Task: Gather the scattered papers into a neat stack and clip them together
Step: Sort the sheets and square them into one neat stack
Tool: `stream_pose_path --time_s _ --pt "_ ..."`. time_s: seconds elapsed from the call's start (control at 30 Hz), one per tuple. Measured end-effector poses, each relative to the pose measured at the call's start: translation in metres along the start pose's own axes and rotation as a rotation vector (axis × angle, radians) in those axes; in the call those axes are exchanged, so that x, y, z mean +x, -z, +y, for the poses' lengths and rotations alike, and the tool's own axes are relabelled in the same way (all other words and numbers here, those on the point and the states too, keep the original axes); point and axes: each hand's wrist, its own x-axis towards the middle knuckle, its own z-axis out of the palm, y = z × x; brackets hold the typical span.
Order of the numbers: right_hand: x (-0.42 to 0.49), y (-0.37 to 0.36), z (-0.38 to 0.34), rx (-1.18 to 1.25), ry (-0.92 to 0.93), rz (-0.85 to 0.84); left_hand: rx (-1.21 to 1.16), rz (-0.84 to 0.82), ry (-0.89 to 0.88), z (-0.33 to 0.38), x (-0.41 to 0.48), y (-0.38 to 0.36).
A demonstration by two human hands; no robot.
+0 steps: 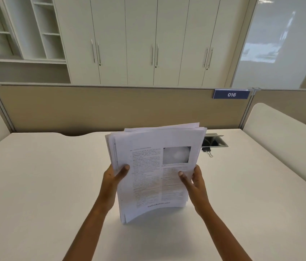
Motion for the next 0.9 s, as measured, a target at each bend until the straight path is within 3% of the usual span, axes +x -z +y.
stream_pose_path --time_s 0.17,0.47,0.63,0.77,0.9 --pt "0.0 -0.006 -0.007 0.071 0.038 -0.016 0.018 -0.039 -0.043 0.019 0.003 -0.004" --pt "0.0 -0.003 -0.006 -0.012 0.125 0.038 0.047 0.086 -0.039 0.018 -0.001 -0.015" --pt "0.005 -0.006 -0.023 -0.07 0.217 0.07 0.077 0.25 -0.319 0.041 -0.001 -0.022" --pt "0.009 -0.003 -0.03 -0.048 0.252 0.062 0.137 0.268 -0.555 0.072 0.001 -0.023" --pt "0.01 -0.001 -0.034 0.025 0.234 0.039 0.203 0.258 -0.578 0.098 0.008 -0.024"
